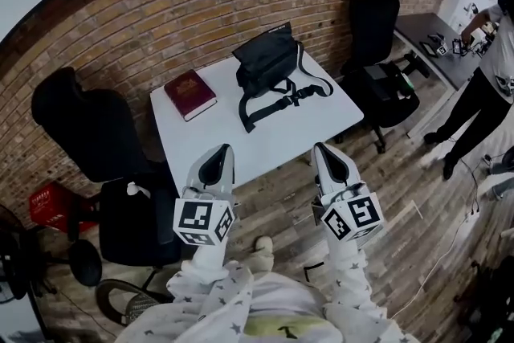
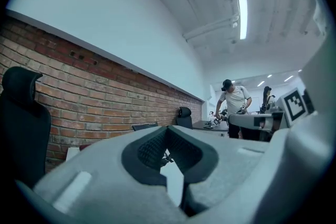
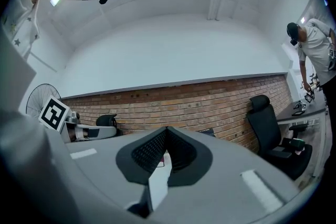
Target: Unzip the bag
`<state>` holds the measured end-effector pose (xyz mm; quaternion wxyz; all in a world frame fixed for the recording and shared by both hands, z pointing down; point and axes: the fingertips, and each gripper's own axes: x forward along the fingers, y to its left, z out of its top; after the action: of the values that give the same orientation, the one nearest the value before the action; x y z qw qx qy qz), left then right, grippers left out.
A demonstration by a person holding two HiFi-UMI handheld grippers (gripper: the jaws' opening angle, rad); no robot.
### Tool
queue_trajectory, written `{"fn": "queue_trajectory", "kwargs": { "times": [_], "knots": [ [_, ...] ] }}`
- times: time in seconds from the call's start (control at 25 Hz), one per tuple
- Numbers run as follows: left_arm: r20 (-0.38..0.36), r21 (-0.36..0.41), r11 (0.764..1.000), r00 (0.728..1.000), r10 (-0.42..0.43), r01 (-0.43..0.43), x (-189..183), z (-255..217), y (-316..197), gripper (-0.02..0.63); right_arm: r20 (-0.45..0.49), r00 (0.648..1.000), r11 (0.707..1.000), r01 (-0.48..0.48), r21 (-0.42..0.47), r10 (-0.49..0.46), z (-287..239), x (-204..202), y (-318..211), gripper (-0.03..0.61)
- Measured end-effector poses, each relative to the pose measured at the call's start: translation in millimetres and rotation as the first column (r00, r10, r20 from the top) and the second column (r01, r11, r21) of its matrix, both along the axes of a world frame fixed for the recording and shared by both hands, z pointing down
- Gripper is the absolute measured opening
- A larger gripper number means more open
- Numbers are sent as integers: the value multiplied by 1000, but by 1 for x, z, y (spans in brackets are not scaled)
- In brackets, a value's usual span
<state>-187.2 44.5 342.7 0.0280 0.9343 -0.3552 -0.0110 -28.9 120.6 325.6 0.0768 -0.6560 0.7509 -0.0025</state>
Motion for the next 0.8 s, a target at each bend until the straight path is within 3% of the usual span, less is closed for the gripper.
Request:
{"fn": "queue_trajectory", "kwargs": {
  "times": [0.44,0.8],
  "knots": [
    [6,-17,998,998,61,-61,42,7,-63,-5,0,999,999,-35,-15,35,6,29,-56,-5],
    [23,-58,997,999,48,-47,53,27,-89,-5,11,1000,999,-16,-46,17,20,41,-91,-3]
  ]
}}
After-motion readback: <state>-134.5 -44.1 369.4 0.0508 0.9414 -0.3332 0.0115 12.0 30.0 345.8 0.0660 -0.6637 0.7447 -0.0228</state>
